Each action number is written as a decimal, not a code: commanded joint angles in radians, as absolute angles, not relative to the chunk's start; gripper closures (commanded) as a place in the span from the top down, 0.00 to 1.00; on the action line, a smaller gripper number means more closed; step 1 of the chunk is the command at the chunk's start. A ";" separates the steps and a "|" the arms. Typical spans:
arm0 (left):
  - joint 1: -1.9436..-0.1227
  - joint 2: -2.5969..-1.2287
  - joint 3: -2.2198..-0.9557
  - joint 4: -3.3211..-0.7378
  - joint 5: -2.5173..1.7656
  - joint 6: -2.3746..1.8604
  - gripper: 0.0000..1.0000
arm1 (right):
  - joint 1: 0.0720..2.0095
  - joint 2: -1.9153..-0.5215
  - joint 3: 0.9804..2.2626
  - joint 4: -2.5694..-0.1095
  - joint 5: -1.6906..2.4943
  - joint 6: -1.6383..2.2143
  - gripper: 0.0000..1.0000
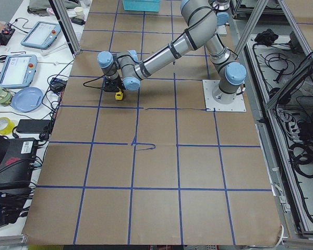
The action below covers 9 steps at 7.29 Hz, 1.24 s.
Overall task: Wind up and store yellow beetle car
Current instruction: 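Drag the car backward with the left gripper, winding it up, then release the car and raise the left gripper as the car rolls toward the bin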
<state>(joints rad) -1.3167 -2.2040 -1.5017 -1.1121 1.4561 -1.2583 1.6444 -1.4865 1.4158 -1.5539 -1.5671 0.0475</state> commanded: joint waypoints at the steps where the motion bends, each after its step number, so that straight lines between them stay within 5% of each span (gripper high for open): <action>1: -1.307 -2.204 -1.500 -1.114 1.454 -1.256 0.00 | 1.644 -1.486 1.416 -1.554 -1.568 0.048 1.00; 2: -1.307 -2.204 -1.502 -1.112 1.442 -1.265 0.00 | 1.644 -1.486 1.416 -1.554 -1.568 0.048 1.00; 3: -1.307 -2.201 -1.503 -1.098 1.454 -1.261 0.65 | 1.644 -1.486 1.416 -1.554 -1.568 0.048 1.00; 5: -1.312 -2.189 -1.505 -1.104 1.453 -1.266 0.92 | 1.644 -1.486 1.416 -1.554 -1.566 0.048 1.00; 9: -1.364 -2.038 -1.473 -1.163 1.534 -1.001 1.00 | 1.644 -1.486 1.416 -1.554 -1.566 0.048 1.00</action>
<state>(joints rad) -1.3568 -2.0954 -1.4874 -1.1450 1.5016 -1.1960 1.6444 -1.4864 1.4158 -1.5539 -1.5667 0.0475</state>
